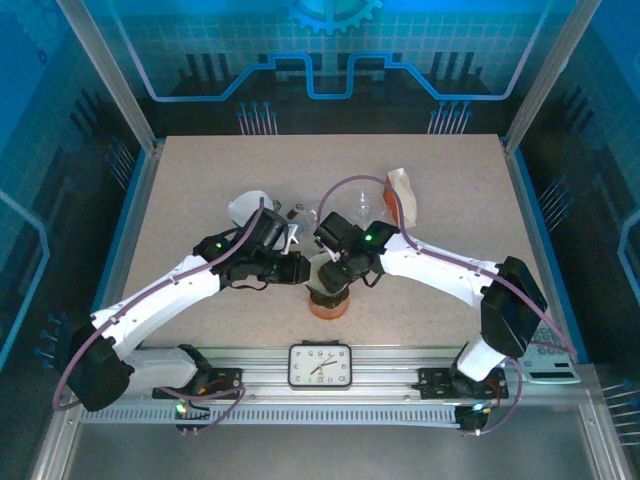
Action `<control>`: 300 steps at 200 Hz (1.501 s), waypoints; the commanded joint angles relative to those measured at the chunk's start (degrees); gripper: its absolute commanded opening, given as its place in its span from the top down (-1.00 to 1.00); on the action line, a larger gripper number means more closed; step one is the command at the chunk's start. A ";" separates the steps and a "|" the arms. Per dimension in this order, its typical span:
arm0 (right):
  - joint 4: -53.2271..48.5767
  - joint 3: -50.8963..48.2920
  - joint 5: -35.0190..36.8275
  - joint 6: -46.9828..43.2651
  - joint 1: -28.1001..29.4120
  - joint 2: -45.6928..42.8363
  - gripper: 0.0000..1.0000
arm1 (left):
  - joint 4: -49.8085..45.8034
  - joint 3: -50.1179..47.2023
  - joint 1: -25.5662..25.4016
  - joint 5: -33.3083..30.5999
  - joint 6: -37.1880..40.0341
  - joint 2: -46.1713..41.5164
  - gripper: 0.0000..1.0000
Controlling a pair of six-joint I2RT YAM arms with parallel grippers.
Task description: Place the coffee filter in the dripper
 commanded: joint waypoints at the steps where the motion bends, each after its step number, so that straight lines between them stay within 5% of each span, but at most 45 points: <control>1: -0.78 -0.78 1.57 0.89 0.54 0.79 -0.37 | -1.35 0.46 0.50 0.59 0.61 0.12 0.42; 24: -0.74 -0.77 1.66 0.87 0.44 0.83 -0.37 | -1.26 0.55 0.49 0.86 0.47 -0.10 0.32; 124: 0.20 -1.14 1.75 1.69 0.24 0.11 -0.37 | -1.23 0.11 0.43 1.93 0.47 -0.27 0.54; 239: 3.78 -4.31 0.99 3.60 -1.71 -15.34 -0.42 | -0.96 0.64 0.37 2.01 0.07 -0.27 0.51; 300: 2.06 -6.55 0.50 4.67 -2.96 -14.67 -0.31 | -1.14 0.69 0.41 1.90 0.23 -0.19 0.50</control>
